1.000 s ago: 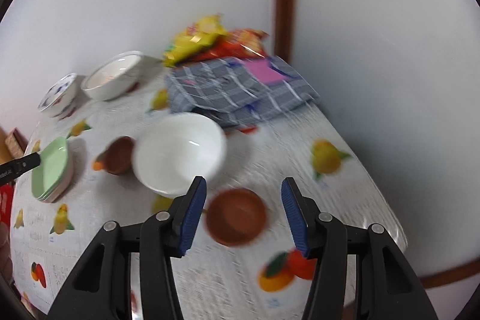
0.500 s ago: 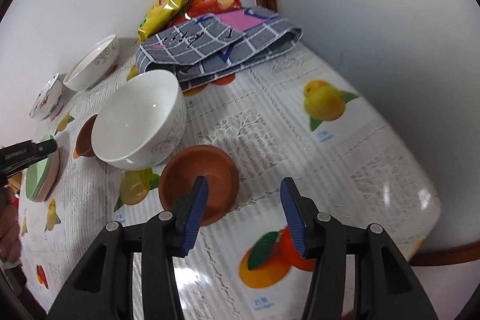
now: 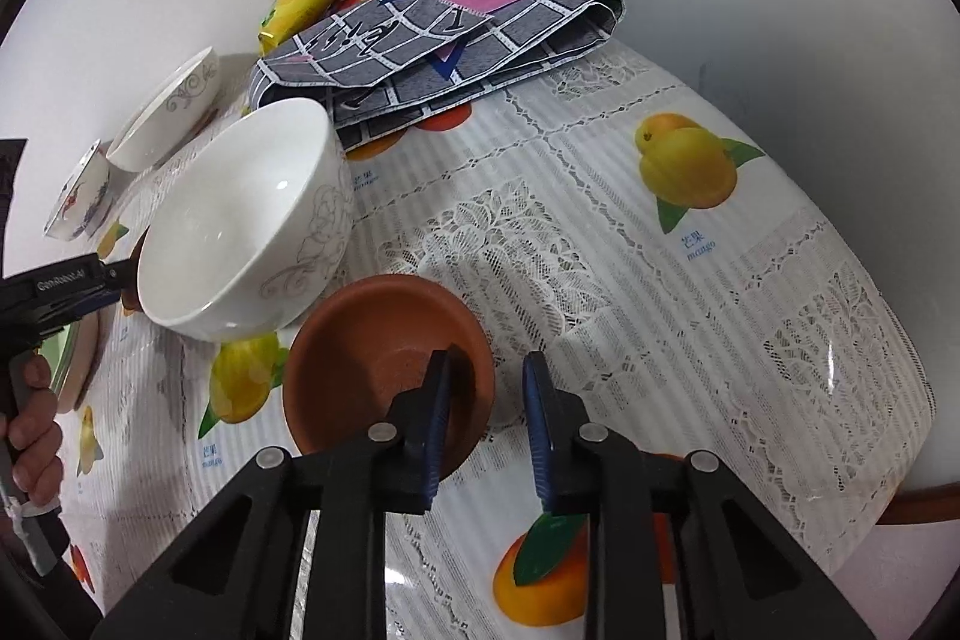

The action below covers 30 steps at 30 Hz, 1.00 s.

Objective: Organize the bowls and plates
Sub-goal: 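Grasp one brown clay bowl with the left gripper while the right grasps another, then carry the brown bowl in the right gripper into the white bowl while left holds its own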

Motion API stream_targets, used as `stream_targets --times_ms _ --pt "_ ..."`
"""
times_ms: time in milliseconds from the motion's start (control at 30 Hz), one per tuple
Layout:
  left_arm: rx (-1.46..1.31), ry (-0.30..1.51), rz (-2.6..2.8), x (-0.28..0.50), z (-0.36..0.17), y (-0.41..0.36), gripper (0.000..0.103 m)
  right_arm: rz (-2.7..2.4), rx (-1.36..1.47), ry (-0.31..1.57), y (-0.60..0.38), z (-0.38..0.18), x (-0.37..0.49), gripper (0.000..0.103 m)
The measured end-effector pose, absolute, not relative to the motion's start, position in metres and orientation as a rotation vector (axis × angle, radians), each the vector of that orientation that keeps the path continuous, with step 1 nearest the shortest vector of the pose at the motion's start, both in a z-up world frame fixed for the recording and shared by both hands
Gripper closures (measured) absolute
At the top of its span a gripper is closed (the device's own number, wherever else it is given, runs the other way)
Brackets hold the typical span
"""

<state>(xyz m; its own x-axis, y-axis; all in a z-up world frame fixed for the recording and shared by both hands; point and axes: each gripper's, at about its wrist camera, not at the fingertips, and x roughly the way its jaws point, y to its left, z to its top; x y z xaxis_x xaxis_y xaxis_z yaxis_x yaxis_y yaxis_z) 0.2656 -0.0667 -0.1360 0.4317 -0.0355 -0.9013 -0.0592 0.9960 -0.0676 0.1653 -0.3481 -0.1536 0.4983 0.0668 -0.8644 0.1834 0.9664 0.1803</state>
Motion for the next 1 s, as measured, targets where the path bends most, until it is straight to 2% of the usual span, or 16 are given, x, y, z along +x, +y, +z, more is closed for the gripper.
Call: stream_targets --times_ms 167,233,267,300,533,1000 --pt "-0.126 1.133 -0.040 0.272 -0.145 -0.064 0.078 -0.092 0.278 1.020 -0.348 -0.156 0.165 0.079" --pt "-0.133 1.130 -0.059 0.273 -0.145 -0.064 0.085 -0.102 0.272 1.019 -0.346 -0.155 0.166 0.082" --pt "-0.136 1.131 -0.077 0.274 -0.145 -0.064 0.087 -0.098 0.276 1.021 -0.345 -0.155 0.167 0.089" --pt "-0.134 1.133 -0.090 0.275 -0.145 -0.065 0.090 -0.099 0.283 1.022 -0.344 -0.155 0.167 0.089" --pt "-0.123 1.120 -0.154 0.276 -0.141 -0.064 0.095 -0.198 0.301 1.007 -0.335 -0.146 0.164 0.093" --pt "-0.101 1.080 -0.212 0.239 -0.110 -0.050 0.095 -0.293 0.288 0.911 -0.302 -0.095 0.123 0.094"
